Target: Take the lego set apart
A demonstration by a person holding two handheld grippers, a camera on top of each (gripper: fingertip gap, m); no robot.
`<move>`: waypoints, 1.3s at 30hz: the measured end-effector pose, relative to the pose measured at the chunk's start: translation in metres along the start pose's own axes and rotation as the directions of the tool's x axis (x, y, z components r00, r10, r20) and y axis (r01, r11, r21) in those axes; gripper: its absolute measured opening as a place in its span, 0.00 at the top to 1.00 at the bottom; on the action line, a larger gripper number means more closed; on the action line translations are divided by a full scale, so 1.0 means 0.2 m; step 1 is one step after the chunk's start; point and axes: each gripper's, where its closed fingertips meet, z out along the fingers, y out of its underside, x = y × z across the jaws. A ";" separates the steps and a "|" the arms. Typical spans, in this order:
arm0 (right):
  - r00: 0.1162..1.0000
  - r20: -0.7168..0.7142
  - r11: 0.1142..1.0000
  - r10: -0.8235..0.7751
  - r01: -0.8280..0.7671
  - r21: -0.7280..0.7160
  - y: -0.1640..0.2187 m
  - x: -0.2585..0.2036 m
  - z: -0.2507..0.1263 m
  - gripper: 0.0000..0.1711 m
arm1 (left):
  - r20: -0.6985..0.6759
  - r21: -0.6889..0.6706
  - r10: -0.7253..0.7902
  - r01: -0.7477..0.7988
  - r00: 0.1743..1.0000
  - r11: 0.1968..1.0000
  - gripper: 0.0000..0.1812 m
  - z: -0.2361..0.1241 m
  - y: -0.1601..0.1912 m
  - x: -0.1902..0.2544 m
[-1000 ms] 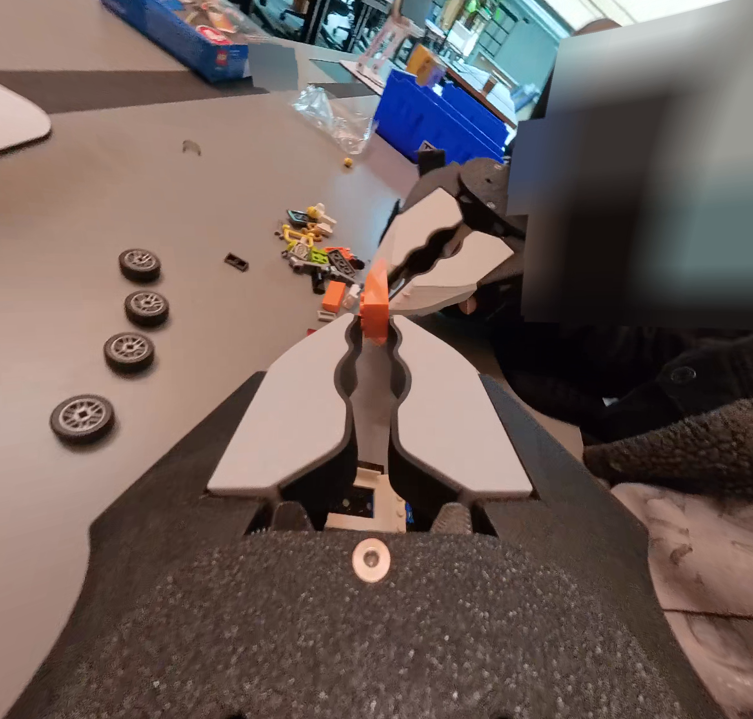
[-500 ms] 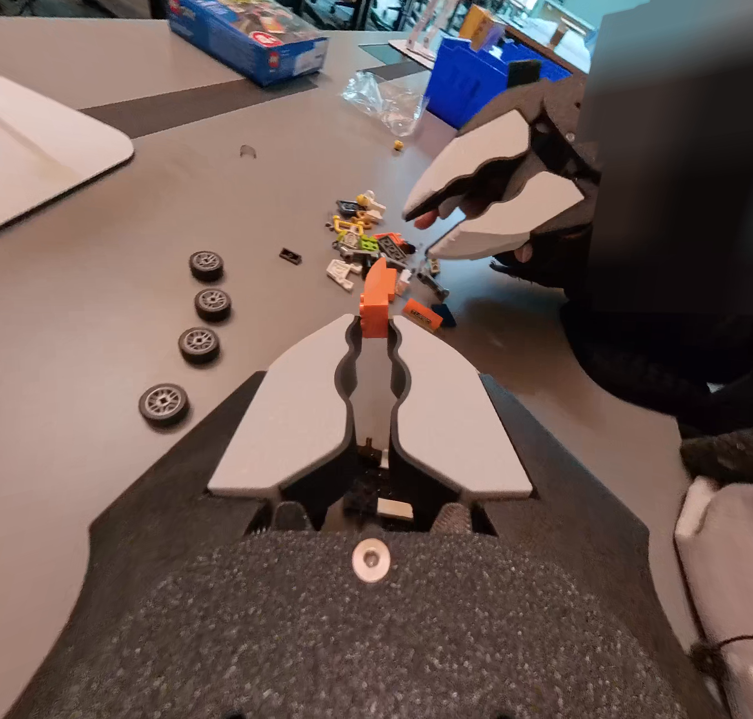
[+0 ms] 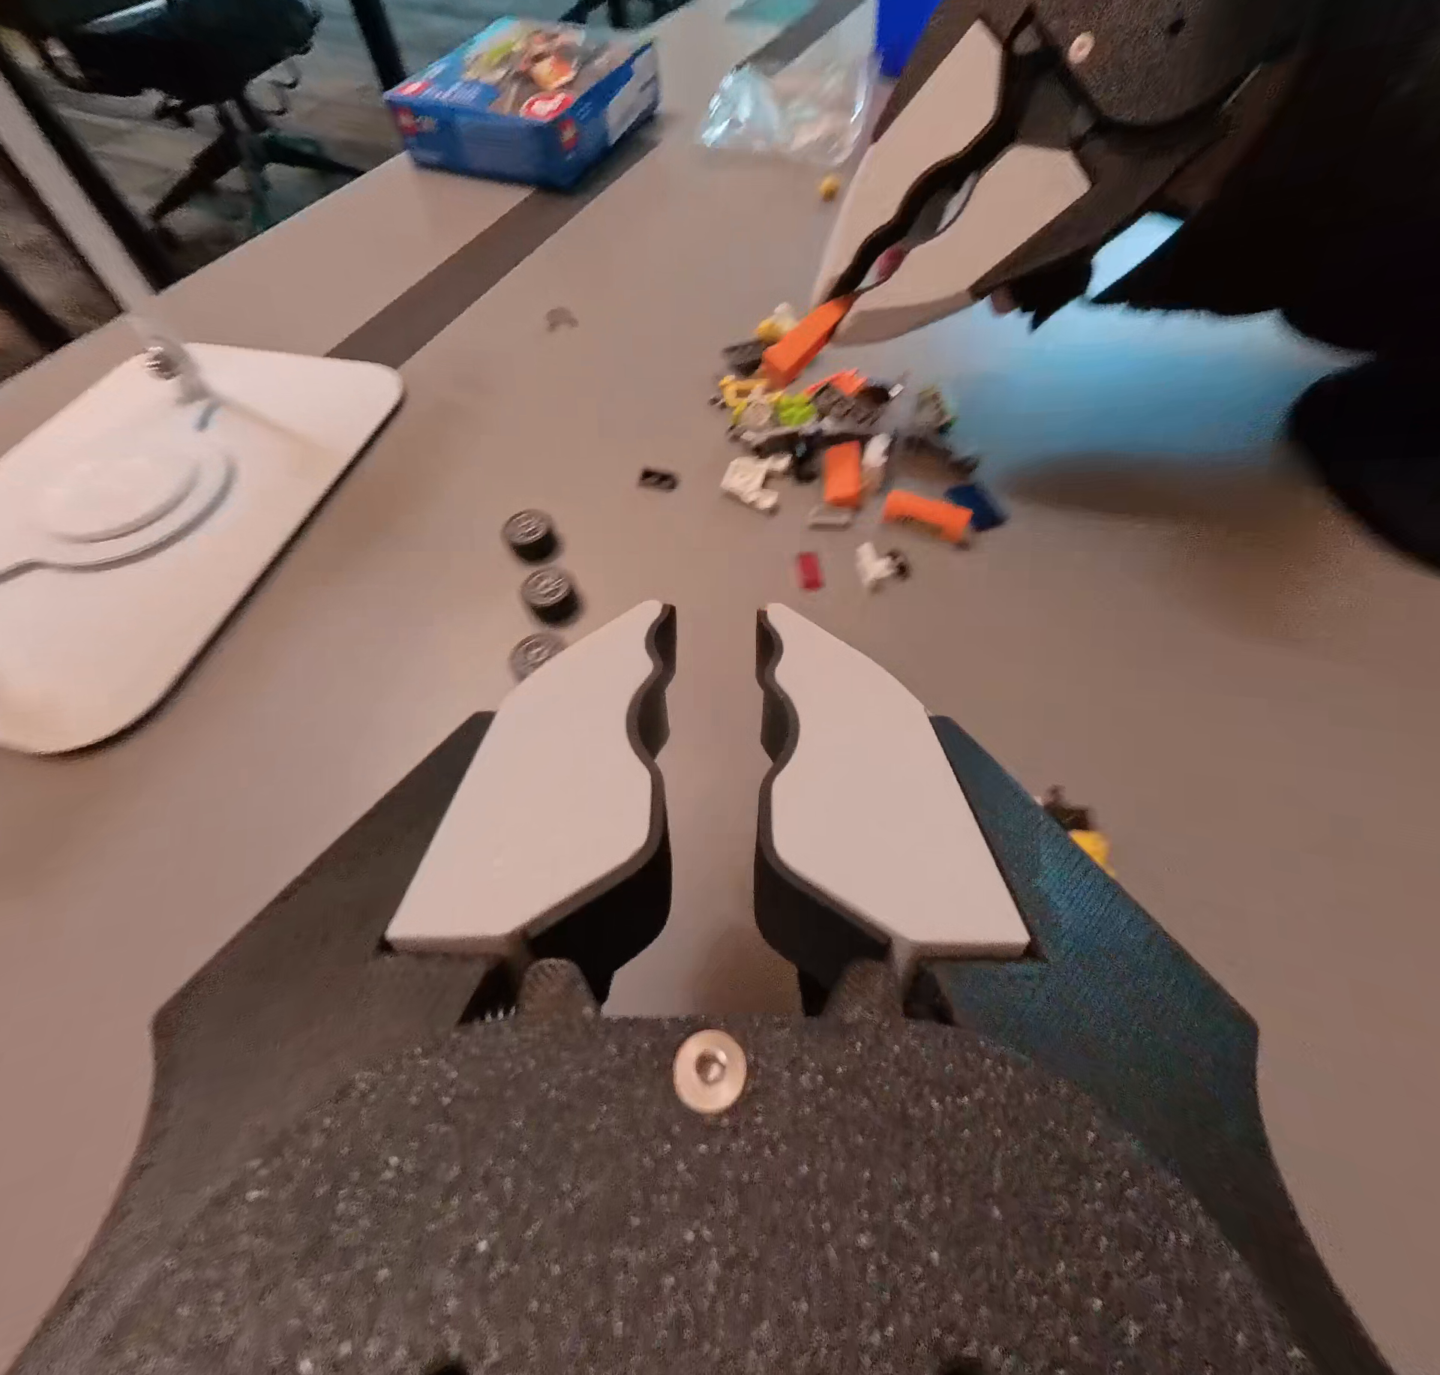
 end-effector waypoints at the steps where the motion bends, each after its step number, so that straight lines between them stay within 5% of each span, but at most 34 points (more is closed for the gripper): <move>1: 1.000 -0.015 0.996 -0.019 0.018 -0.085 0.08 0.01 0.03 0.95 | 0.039 -0.031 0.039 -0.038 0.998 0.999 0.90 -0.01 0.02 -0.04; 4: 0.999 -0.008 0.976 -0.035 0.032 -0.216 0.21 -0.01 0.10 0.95 | 0.087 -0.072 0.063 -0.057 0.994 0.996 0.90 -0.04 0.07 -0.10; 9: 0.999 -0.017 0.994 0.028 -0.030 -0.104 0.08 -0.01 0.05 0.86 | 0.110 -0.078 0.062 -0.053 0.992 0.996 0.90 -0.05 0.07 -0.13; 13: 0.967 0.243 0.990 0.073 -0.099 0.099 -0.22 -0.29 -0.02 0.82 | 0.125 -0.088 0.058 -0.047 0.990 0.995 0.91 -0.05 0.08 -0.14; 18: 0.851 0.526 0.986 0.006 -0.092 0.136 -0.44 -0.76 -0.07 0.74 | 0.145 -0.097 0.052 -0.038 0.988 0.995 0.92 -0.06 0.09 -0.16; 27: 0.881 0.409 0.967 -0.237 0.175 0.184 -0.47 -1.02 0.08 0.72 | 0.148 -0.119 0.037 -0.020 0.988 0.993 0.93 -0.04 0.13 -0.17; 29: 0.870 0.438 0.969 -0.226 0.154 0.194 -0.45 -1.03 0.09 0.82 | 0.145 -0.117 0.040 -0.023 0.989 0.993 0.93 -0.05 0.12 -0.17; 32: 0.868 0.426 0.963 -0.256 0.192 0.188 -0.43 -0.98 0.08 0.83 | 0.123 -0.096 0.012 0.000 0.992 0.995 0.93 -0.05 0.11 -0.16; 39: 0.890 0.442 0.931 -0.116 -0.058 0.361 -0.56 -0.74 -0.08 0.89 | -0.030 0.071 -0.221 0.223 0.975 0.972 0.92 -0.08 0.00 -0.12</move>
